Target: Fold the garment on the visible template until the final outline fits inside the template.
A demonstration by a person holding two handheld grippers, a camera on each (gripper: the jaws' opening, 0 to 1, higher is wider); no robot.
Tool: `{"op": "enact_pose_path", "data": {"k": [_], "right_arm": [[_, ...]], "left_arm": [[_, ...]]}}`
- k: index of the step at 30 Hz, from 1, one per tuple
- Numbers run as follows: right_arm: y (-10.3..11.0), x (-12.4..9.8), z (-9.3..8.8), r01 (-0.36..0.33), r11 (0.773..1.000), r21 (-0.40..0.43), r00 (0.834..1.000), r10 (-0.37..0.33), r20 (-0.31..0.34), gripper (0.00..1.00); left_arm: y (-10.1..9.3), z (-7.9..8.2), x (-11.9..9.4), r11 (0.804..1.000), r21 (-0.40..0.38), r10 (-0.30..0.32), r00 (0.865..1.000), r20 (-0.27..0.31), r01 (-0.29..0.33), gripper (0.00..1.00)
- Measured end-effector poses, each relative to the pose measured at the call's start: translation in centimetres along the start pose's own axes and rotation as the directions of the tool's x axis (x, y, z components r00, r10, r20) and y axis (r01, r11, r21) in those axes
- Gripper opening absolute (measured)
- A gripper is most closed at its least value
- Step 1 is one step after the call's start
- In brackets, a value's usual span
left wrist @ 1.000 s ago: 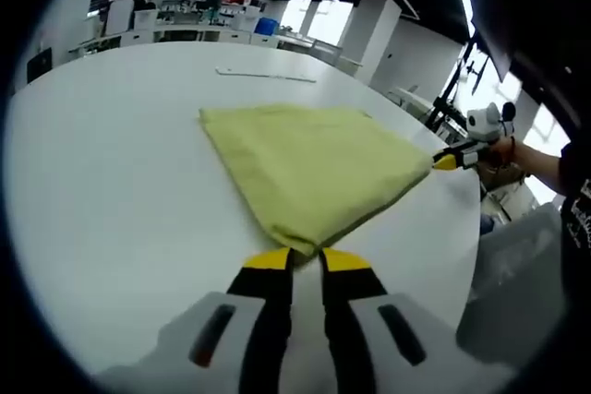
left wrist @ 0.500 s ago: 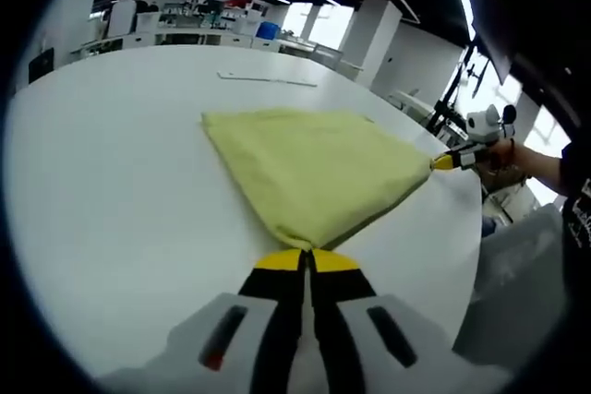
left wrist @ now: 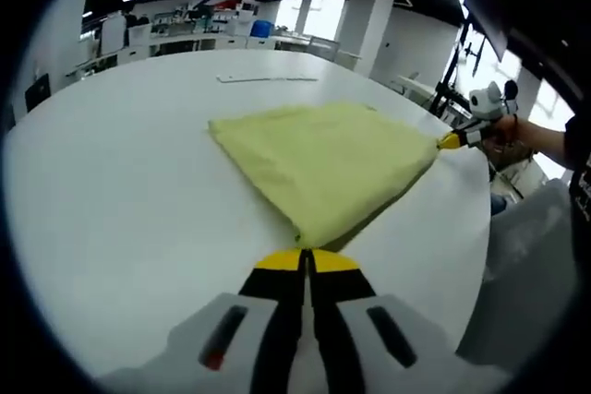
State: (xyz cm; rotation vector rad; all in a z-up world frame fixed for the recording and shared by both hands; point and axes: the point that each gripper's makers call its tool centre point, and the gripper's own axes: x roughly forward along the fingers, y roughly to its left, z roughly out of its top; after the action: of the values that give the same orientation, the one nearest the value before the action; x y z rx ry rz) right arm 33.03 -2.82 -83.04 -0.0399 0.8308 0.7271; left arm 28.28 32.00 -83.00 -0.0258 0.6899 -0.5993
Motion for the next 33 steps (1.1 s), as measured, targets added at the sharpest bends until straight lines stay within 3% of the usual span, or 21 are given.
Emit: {"op": "enact_pose_path", "data": {"k": [18,28,33], "right_arm": [[1.0,-0.9,-1.5,-0.022,1.000,-0.019,0.999,0.021,-0.031,0.00],[1.1,-0.9,-1.8,-0.002,1.000,0.017,0.999,0.003,-0.032,0.00],[0.9,-0.8,-1.7,0.007,1.000,0.022,0.999,-0.006,-0.034,0.00]], "left_arm": [[-0.9,-1.1,-0.8,1.000,0.024,0.000,0.999,-0.038,0.001,0.00],[-0.9,-1.4,-0.8,0.999,0.018,0.028,0.998,-0.060,-0.027,0.00],[-0.6,-1.2,-0.8,0.999,-0.028,0.034,0.998,-0.057,-0.036,0.00]]}}
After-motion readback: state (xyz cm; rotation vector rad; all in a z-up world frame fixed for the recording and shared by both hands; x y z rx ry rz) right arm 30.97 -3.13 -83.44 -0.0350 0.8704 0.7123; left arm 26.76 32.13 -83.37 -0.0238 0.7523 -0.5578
